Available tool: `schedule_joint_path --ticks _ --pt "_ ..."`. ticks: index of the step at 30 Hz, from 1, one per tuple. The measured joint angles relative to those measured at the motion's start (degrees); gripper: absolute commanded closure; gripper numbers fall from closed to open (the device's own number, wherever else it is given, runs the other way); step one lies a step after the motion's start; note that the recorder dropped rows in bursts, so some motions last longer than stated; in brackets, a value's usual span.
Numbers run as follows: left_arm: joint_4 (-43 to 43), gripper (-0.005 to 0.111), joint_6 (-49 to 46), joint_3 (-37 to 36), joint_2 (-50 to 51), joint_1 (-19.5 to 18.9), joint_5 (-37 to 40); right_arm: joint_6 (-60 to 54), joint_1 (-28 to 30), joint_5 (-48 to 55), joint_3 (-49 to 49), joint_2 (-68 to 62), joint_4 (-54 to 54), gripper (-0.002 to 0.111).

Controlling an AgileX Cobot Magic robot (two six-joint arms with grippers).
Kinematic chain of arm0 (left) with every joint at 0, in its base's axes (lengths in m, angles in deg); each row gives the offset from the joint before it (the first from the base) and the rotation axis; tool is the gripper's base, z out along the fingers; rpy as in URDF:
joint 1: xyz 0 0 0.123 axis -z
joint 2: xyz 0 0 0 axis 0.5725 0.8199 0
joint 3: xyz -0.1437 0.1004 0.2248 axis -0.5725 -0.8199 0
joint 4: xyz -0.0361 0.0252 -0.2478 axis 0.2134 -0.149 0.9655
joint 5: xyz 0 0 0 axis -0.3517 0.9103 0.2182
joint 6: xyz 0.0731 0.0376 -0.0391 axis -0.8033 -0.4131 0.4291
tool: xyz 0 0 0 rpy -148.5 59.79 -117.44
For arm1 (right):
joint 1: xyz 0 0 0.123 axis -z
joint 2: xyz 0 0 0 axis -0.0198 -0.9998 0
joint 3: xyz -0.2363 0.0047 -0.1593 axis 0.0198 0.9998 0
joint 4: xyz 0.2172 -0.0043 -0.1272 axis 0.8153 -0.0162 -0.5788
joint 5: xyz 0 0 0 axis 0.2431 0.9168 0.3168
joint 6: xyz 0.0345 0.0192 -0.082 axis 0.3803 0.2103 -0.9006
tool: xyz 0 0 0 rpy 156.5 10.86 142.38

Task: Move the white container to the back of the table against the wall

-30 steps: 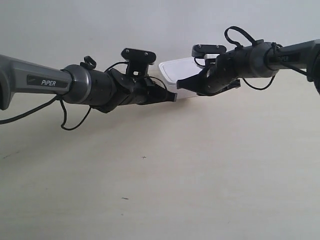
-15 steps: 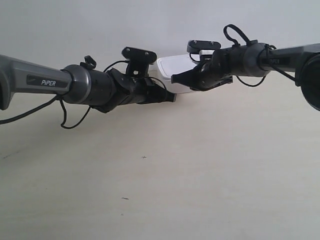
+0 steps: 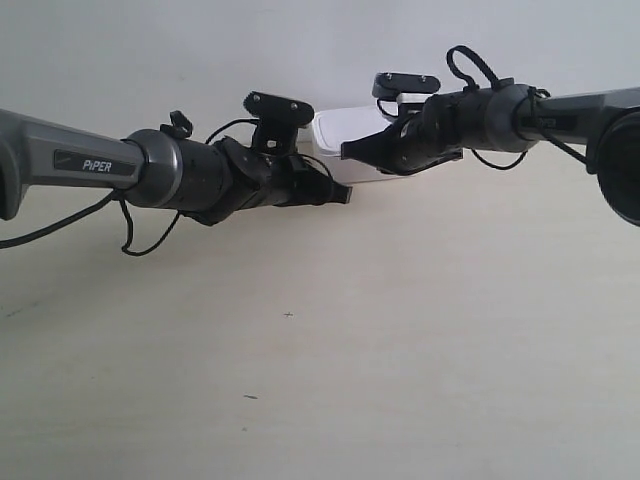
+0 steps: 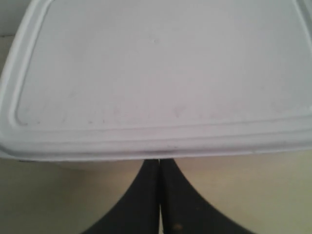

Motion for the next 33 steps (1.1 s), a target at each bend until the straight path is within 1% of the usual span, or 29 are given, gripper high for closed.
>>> schedule_joint_path --ticks 15,33 --pt "-1.44 0.107 0.00 0.00 0.00 0.00 -0.09 0.00 0.00 -4.70 0.10 -3.10 0.31 0.108" --pt "-2.04 0.107 0.00 0.00 0.00 0.00 -0.44 -0.11 -0.11 -6.11 0.33 -3.10 0.31 0.108"
